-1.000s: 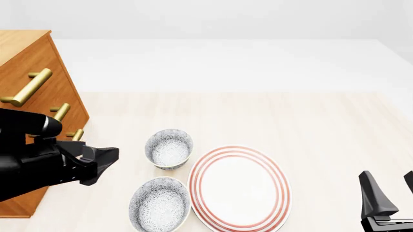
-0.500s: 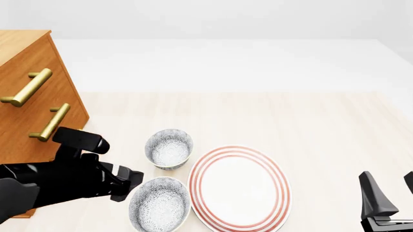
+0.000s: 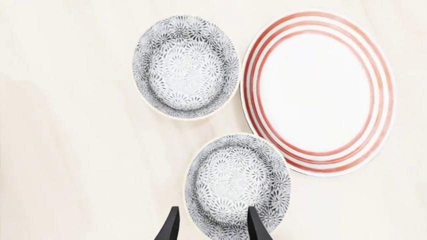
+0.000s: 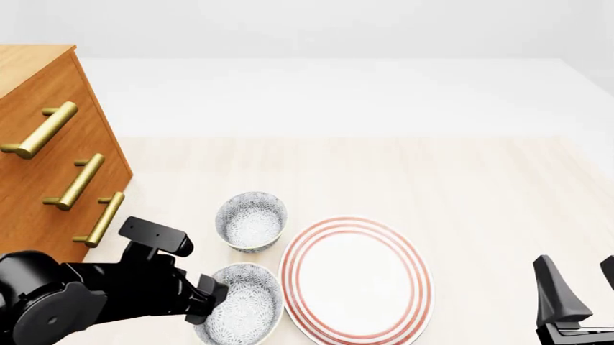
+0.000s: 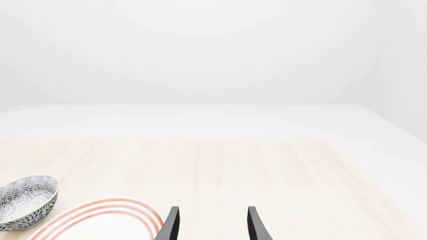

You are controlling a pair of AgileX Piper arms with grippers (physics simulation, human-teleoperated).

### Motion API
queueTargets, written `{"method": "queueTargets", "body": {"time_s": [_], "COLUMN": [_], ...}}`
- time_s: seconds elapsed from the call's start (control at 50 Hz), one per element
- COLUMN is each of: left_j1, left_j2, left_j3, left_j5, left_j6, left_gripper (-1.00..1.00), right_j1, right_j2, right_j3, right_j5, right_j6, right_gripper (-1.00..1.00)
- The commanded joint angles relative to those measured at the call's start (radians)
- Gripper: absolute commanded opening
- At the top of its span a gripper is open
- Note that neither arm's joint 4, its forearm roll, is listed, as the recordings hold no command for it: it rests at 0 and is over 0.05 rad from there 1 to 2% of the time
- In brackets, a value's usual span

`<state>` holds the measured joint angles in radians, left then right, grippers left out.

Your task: Stack the bowl in the middle on the bowl at the back.

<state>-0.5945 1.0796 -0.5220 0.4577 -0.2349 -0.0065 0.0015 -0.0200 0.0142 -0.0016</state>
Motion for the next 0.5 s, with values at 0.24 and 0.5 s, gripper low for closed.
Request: {"method": "queueTargets", "body": {"time_s": [0.24, 0.5], "left_j1": [0.014, 0.016], "left_j2": [0.111, 0.158], "left_j3": [0.101, 0.137], "left_j5": [-0.204, -0.29], "left_j6": [-0.025, -0.043], "left_gripper": [1.0, 1.0], "right_j1": [-0.001, -0.002], "right_j2": [0.0, 0.001], "right_j3": [0.001, 0.001], "right_j5": [-0.001, -0.002], "right_j6": [0.0, 0.0], "right_gripper": [1.0, 1.0]}}
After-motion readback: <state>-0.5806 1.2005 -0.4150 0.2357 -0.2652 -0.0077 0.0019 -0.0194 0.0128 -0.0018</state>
